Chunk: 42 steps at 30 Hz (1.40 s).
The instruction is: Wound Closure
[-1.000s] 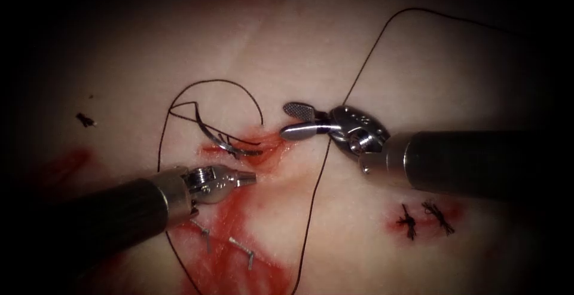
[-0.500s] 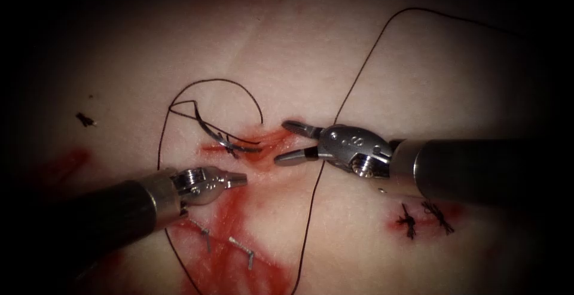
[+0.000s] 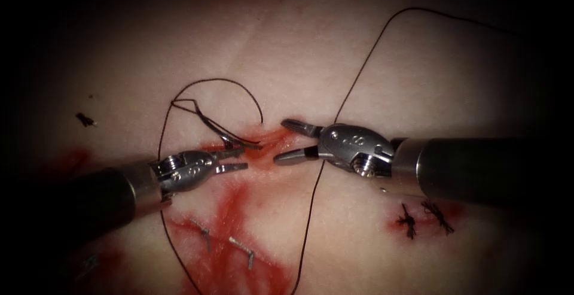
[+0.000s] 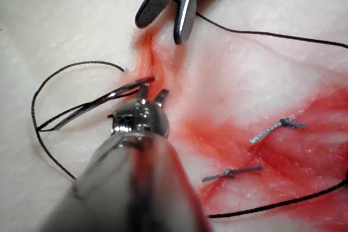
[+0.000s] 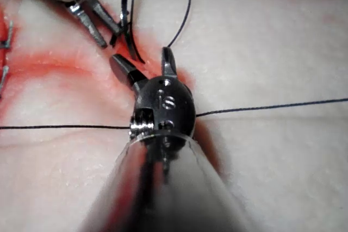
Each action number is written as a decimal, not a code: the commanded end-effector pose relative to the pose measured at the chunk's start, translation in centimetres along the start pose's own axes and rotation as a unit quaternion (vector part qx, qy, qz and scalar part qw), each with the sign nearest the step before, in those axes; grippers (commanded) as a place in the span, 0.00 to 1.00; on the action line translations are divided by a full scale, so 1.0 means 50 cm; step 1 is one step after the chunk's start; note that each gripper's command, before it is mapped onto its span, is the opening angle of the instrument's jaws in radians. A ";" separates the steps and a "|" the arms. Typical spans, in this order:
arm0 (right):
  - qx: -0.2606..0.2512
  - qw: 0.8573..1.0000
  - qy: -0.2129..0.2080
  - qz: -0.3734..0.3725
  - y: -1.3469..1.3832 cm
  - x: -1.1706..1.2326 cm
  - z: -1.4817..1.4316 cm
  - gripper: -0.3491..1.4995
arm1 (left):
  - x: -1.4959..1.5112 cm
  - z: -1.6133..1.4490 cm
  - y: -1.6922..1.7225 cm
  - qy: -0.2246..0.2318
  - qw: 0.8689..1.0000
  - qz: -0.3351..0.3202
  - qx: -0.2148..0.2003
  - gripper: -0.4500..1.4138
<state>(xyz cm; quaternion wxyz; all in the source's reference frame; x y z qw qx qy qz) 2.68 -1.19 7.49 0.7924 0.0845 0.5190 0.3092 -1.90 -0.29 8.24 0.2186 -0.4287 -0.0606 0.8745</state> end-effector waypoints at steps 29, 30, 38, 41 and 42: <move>0.013 1.000 0.008 0.001 -0.0036 -0.0009 0.0032 0.81 | -0.0011 0.0082 -0.0056 0.045 0.997 -0.064 -0.021 0.50; 0.014 1.000 0.009 0.001 -0.0039 -0.0009 0.0034 0.81 | -0.0011 0.0082 -0.0056 0.045 0.996 -0.067 -0.022 0.50; 0.020 1.000 0.010 0.001 -0.0053 -0.0007 0.0043 0.81 | 0.0003 0.0091 -0.0060 0.081 0.989 -0.114 -0.043 0.50; 0.020 1.000 0.010 0.001 -0.0055 -0.0006 0.0044 0.81 | 0.0005 0.0100 -0.0060 0.084 0.988 -0.122 -0.049 0.56; 0.020 1.000 0.010 0.001 -0.0055 -0.0007 0.0044 0.81 | 0.0005 0.0103 -0.0062 0.084 0.987 -0.127 -0.051 0.58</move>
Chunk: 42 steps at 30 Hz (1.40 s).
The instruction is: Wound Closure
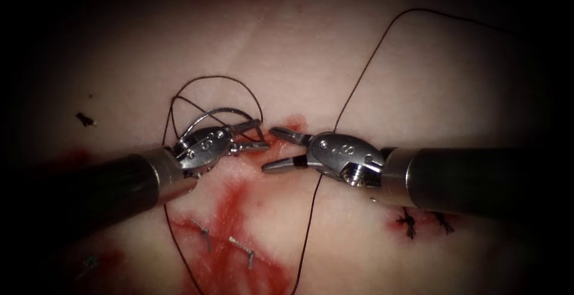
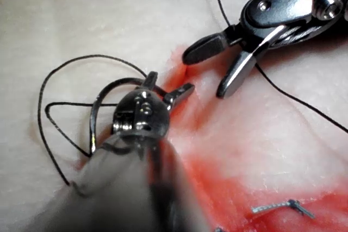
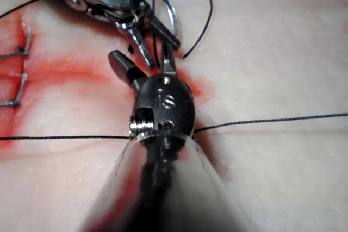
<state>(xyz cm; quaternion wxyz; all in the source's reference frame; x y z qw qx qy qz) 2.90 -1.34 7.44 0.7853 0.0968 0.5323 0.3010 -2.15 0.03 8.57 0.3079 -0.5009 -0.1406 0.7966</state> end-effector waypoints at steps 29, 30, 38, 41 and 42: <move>0.005 1.000 0.002 0.002 -0.0012 -0.0006 0.0015 0.81 | -0.0026 -0.0019 0.0005 -0.004 0.996 -0.081 0.039 0.56; 0.005 1.000 0.002 0.002 -0.0012 -0.0006 0.0015 0.81 | -0.0025 -0.0019 -0.0001 -0.004 0.996 -0.081 0.044 0.58; 0.005 1.000 0.003 0.003 -0.0016 -0.0003 0.0016 0.82 | -0.0042 -0.0012 -0.0028 -0.022 0.994 -0.086 0.060 0.67; 0.005 1.000 0.006 0.004 -0.0018 0.0001 0.0015 0.82 | -0.0056 -0.0007 -0.0026 -0.033 0.993 -0.097 0.066 0.70; 0.005 1.000 0.008 0.005 -0.0019 0.0003 0.0014 0.82 | -0.0061 -0.0005 -0.0028 -0.035 0.992 -0.098 0.065 0.71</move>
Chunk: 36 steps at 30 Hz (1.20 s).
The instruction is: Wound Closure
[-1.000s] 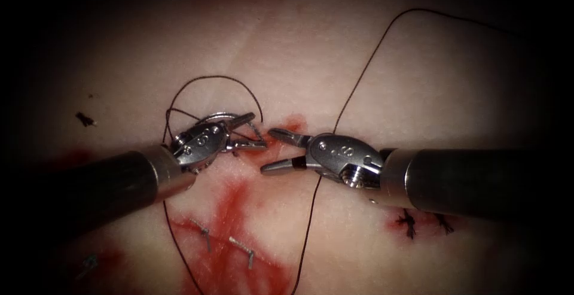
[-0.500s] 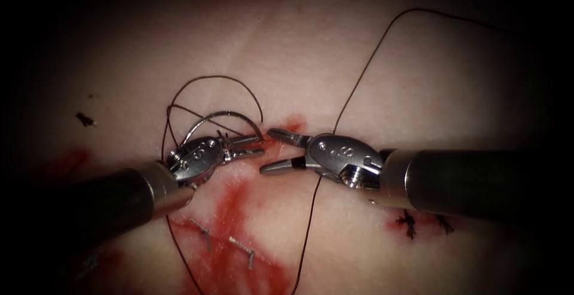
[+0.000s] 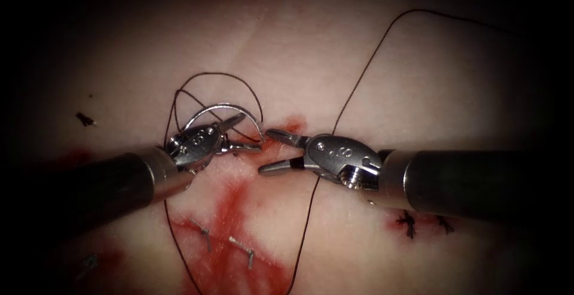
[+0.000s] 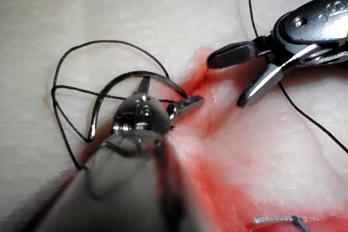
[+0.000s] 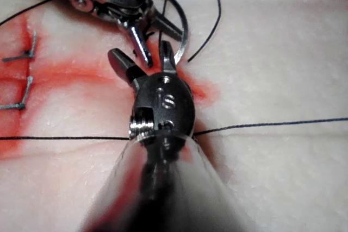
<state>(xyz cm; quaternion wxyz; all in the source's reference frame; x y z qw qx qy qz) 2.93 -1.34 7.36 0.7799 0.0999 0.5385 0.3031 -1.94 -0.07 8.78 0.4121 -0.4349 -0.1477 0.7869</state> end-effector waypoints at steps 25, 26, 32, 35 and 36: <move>0.004 1.000 0.017 0.008 -0.0006 0.0010 0.0009 0.76 | 0.0039 0.0041 -0.0001 0.080 0.996 -0.001 -0.047 0.00; 0.001 1.000 0.024 0.008 -0.0002 0.0018 0.0005 0.76 | 0.0046 0.0036 -0.0002 0.081 0.996 0.006 -0.042 0.00; -0.019 0.999 0.041 -0.002 -0.0006 0.0048 -0.0009 0.71 | 0.0086 0.0014 0.0020 0.083 0.996 0.030 -0.030 0.00; -0.020 0.999 0.041 -0.004 -0.0016 0.0062 -0.0010 0.65 | 0.0100 0.0010 0.0042 0.083 0.995 0.038 -0.027 0.00; -0.020 0.999 0.041 -0.006 -0.0019 0.0064 -0.0011 0.63 | 0.0102 0.0009 0.0049 0.080 0.995 0.046 -0.025 0.00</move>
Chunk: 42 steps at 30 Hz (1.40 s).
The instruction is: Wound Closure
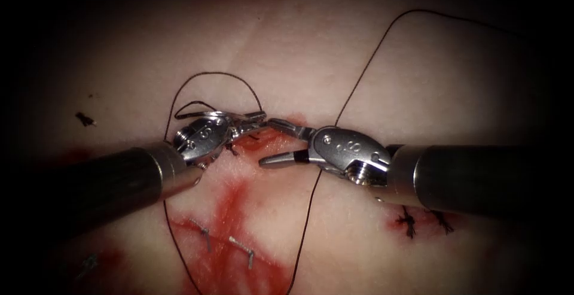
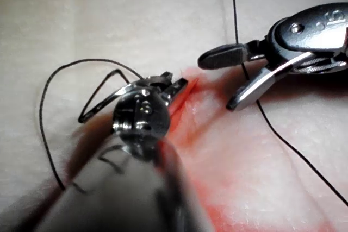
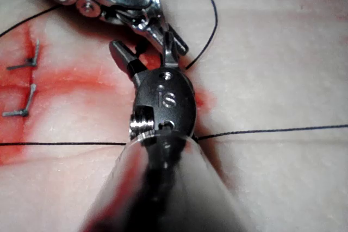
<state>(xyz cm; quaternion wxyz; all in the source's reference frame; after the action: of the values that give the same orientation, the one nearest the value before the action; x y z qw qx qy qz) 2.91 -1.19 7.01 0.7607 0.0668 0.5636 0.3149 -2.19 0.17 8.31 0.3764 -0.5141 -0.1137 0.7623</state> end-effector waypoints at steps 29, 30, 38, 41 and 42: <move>-0.007 0.998 -0.024 -0.052 0.0007 -0.0040 0.0087 0.45 | -0.0023 0.0027 0.0023 -0.061 0.990 0.124 -0.004 0.00; -0.007 0.998 -0.025 -0.052 0.0005 -0.0041 0.0087 0.44 | -0.0023 0.0027 0.0024 -0.062 0.990 0.124 -0.004 0.00; 0.003 0.998 -0.033 -0.056 0.0009 -0.0051 0.0092 0.00 | -0.0025 0.0026 0.0029 -0.073 0.984 0.160 -0.009 0.00; 0.009 0.998 -0.038 -0.057 0.0008 -0.0051 0.0092 0.00 | -0.0026 0.0026 0.0030 -0.075 0.983 0.169 -0.011 0.00; 0.010 0.998 -0.041 -0.057 0.0007 -0.0051 0.0092 0.00 | -0.0027 0.0026 0.0030 -0.075 0.983 0.169 -0.011 0.00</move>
<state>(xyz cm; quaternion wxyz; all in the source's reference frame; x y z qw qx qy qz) 3.20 -1.15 7.36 0.8015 0.0565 0.5350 0.2610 -2.29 -0.01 8.31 0.2220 -0.4702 -0.0602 0.8521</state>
